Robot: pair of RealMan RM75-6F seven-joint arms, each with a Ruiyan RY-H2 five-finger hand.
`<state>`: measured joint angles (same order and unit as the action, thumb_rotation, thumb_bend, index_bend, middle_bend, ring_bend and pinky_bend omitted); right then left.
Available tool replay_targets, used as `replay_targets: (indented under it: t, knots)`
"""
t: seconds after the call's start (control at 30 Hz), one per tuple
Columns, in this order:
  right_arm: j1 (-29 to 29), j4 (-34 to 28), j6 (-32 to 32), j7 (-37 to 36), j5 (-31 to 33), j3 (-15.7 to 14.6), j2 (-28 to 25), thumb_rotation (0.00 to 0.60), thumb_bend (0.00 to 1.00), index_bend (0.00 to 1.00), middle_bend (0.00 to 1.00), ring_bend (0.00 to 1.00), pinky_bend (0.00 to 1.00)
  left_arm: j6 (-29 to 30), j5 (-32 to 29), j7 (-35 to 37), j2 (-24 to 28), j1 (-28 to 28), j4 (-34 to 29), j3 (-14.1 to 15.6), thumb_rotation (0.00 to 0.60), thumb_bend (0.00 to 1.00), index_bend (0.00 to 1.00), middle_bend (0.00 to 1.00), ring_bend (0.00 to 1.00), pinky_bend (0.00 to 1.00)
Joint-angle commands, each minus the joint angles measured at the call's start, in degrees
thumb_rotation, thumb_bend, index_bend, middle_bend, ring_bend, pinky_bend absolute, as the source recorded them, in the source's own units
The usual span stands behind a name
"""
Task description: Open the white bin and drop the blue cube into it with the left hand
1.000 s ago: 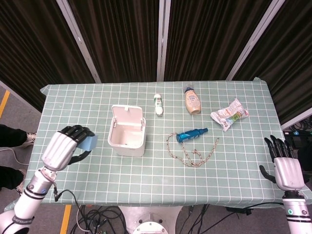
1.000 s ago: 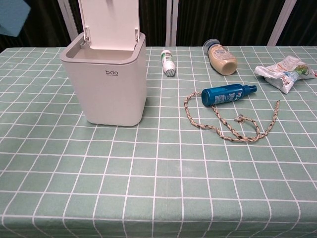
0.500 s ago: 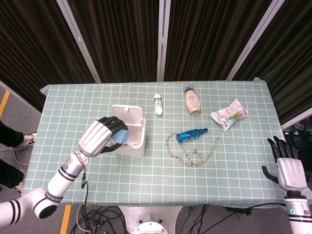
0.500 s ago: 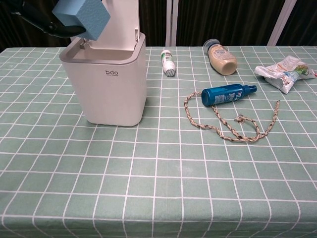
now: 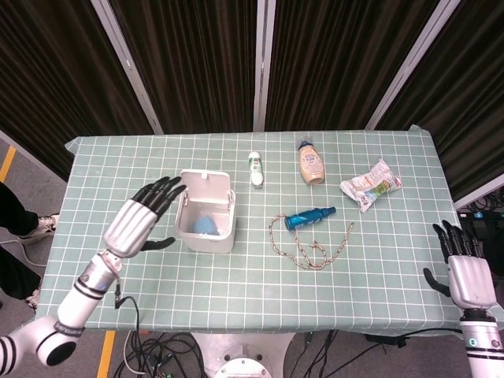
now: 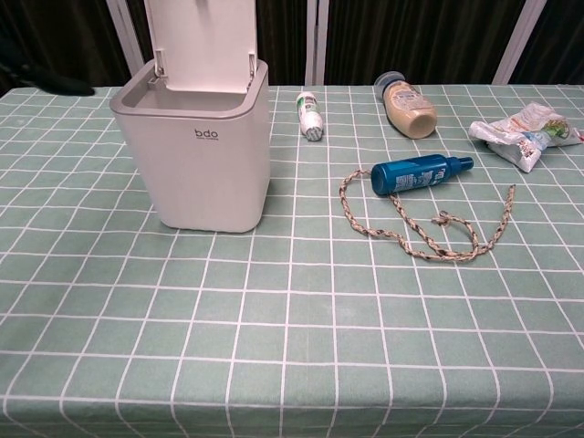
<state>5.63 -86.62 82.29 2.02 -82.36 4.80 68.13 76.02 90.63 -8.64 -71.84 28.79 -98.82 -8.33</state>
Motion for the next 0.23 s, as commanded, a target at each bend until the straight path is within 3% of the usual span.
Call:
replay_targets:
  t: [0.03,0.23]
  knots:
    - [-0.17,0.0,0.48,-0.06,-0.21,0.05,-0.12,0.6,0.21,0.0,0.0,0.0,0.0,9.14,-2.99,-5.15,5.08,-10.61,-1.13,5.75,0.6,0.07,0.06,0.06,0.05,0.2]
    - [0.05,0.4,0.24,0.06,-0.97,-0.37,0.63,0.6,0.21,0.0,0.0,0.0,0.0,10.41,-9.38,-7.08,7.12,-18.64,0.63,11.02,0.6,0.07,0.06,0.06,0.03,0.16]
